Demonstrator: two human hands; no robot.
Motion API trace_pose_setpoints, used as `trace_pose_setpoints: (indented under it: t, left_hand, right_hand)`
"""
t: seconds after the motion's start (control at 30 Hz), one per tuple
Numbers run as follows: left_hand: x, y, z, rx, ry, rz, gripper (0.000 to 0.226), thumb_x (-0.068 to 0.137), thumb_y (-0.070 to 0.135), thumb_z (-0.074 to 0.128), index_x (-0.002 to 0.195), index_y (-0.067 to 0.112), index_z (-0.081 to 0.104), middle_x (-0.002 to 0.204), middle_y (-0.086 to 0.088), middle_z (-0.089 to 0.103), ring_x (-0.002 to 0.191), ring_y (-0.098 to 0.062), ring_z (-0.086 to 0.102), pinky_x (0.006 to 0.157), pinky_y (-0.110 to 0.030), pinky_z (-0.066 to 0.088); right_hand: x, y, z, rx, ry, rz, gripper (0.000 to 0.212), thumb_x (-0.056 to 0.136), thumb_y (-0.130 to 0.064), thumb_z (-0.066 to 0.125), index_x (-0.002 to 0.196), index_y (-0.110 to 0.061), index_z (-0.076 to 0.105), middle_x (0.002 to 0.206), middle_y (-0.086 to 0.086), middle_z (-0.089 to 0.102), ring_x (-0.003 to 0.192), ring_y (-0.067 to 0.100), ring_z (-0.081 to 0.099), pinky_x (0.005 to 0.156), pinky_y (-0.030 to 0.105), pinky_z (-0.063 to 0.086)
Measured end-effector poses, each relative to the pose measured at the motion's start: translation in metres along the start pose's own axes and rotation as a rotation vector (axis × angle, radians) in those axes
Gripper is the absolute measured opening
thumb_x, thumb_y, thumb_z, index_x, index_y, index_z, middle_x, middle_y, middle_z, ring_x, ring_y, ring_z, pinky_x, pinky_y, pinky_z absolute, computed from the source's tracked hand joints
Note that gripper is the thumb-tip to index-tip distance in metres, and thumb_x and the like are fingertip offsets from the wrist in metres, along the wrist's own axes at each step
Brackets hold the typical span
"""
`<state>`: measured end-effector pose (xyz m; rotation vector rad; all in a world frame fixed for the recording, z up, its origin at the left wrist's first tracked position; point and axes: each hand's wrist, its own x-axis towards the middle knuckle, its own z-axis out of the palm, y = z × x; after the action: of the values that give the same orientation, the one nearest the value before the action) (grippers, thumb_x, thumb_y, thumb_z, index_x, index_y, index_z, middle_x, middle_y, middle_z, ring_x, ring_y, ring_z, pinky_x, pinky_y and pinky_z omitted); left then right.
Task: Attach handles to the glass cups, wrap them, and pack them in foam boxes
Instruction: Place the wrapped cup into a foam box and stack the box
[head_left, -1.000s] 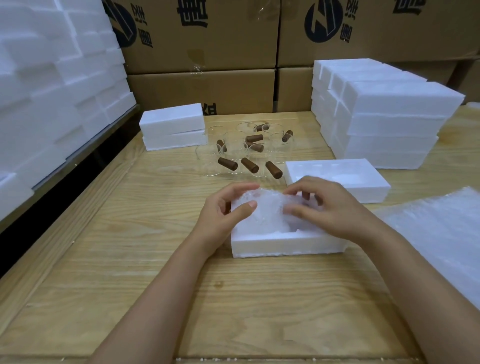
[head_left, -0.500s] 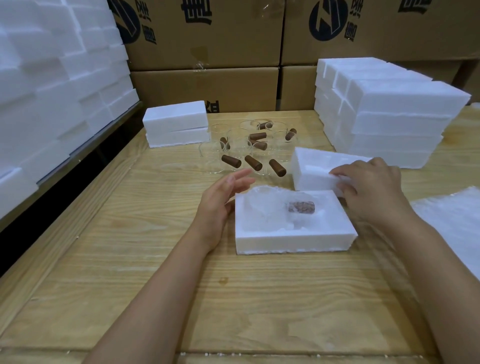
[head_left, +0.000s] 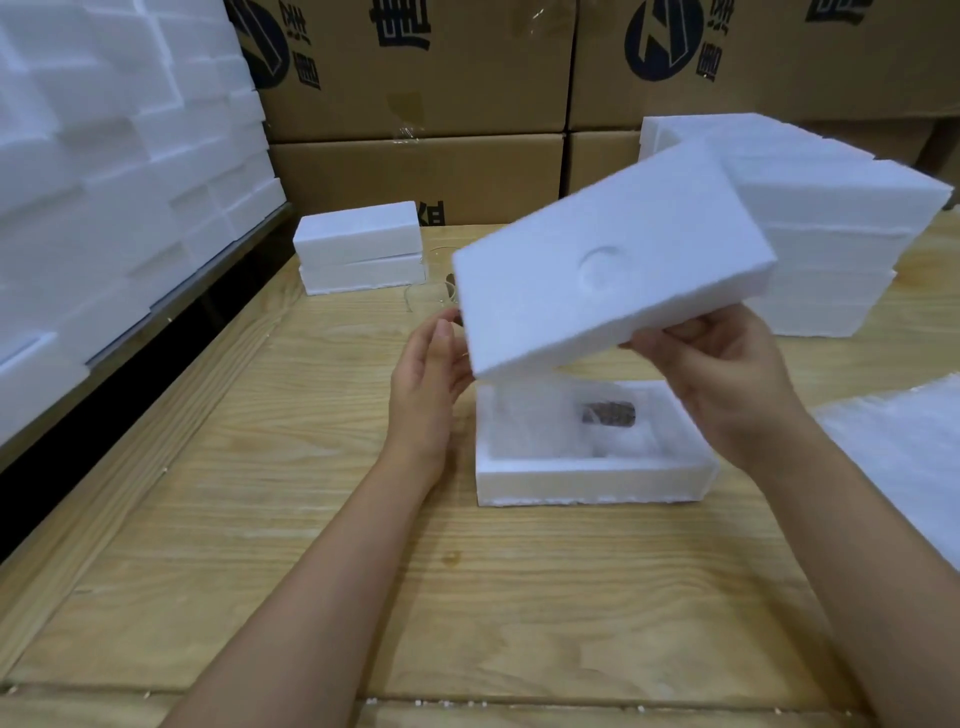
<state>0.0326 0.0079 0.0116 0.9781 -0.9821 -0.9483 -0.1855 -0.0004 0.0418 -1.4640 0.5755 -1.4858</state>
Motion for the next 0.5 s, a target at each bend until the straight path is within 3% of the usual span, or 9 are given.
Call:
trace_pose_setpoints:
  t: [0.1,0.17,0.23,0.33,0.4,0.47,0.5]
  left_hand:
    - [-0.001,0.007,-0.001,-0.094,0.027,-0.034,0.031,0.09,0.043,0.06,0.091,0.013,0.067,0.082,0.005,0.065,0.08,-0.012,0.059,0.071,-0.027,0.047]
    - [-0.001,0.011,-0.004,-0.164,0.024,-0.074,0.029,0.08,0.044,0.065,0.092,0.017,0.068,0.092,-0.006,0.059,0.09,-0.024,0.05,0.076,-0.035,0.041]
    - [0.0,0.014,-0.007,-0.175,0.022,-0.077,0.033,0.076,0.04,0.065,0.097,0.016,0.068,0.09,-0.005,0.062,0.09,-0.026,0.049,0.074,-0.034,0.043]
    - [0.0,0.017,-0.012,-0.149,0.01,-0.056,0.039,0.07,0.04,0.072,0.099,0.014,0.067,0.08,0.001,0.066,0.083,-0.024,0.056,0.069,-0.033,0.047]
    - [-0.002,0.017,-0.013,-0.107,-0.007,-0.038,0.048,0.06,0.045,0.074,0.097,0.015,0.067,0.08,0.002,0.069,0.08,-0.021,0.061,0.068,-0.033,0.049]
    - [-0.004,0.016,-0.012,-0.041,-0.031,-0.007,0.052,0.056,0.047,0.072,0.098,0.017,0.067,0.079,0.005,0.073,0.077,-0.014,0.068,0.066,-0.029,0.055]
    - [-0.005,0.016,-0.011,-0.011,-0.049,0.015,0.052,0.057,0.047,0.072,0.099,0.018,0.066,0.078,0.005,0.074,0.076,-0.012,0.069,0.066,-0.027,0.056]
  right_hand:
    - [-0.003,0.008,0.002,-0.051,-0.079,0.111,0.032,0.071,-0.013,0.072,0.101,-0.005,0.065,0.093,-0.001,0.075,0.098,0.015,0.068,0.085,0.024,0.052]
    - [-0.005,0.009,0.0,-0.051,-0.101,0.129,0.033,0.07,-0.008,0.07,0.103,-0.008,0.065,0.096,-0.003,0.074,0.099,0.014,0.068,0.083,0.023,0.052]
    - [-0.004,0.004,-0.006,-0.038,-0.186,0.154,0.038,0.073,-0.01,0.072,0.111,-0.013,0.065,0.107,-0.001,0.072,0.107,0.016,0.065,0.086,0.026,0.052]
    - [-0.002,-0.01,-0.024,0.239,-0.377,0.265,0.055,0.077,-0.013,0.067,0.131,-0.01,0.054,0.133,0.013,0.055,0.118,0.033,0.051,0.093,0.041,0.047]
    - [-0.001,-0.018,-0.036,0.543,-0.421,0.394,0.079,0.078,-0.021,0.067,0.146,-0.008,0.03,0.142,0.017,0.041,0.123,0.038,0.04,0.099,0.048,0.034]
    - [-0.004,-0.023,-0.039,0.645,-0.32,0.459,0.081,0.087,-0.024,0.065,0.151,-0.014,0.015,0.15,0.021,0.029,0.135,0.043,0.028,0.108,0.057,0.021]
    - [-0.004,-0.023,-0.041,0.608,-0.288,0.473,0.074,0.089,-0.025,0.064,0.15,-0.015,0.023,0.15,0.02,0.032,0.136,0.042,0.031,0.109,0.059,0.023]
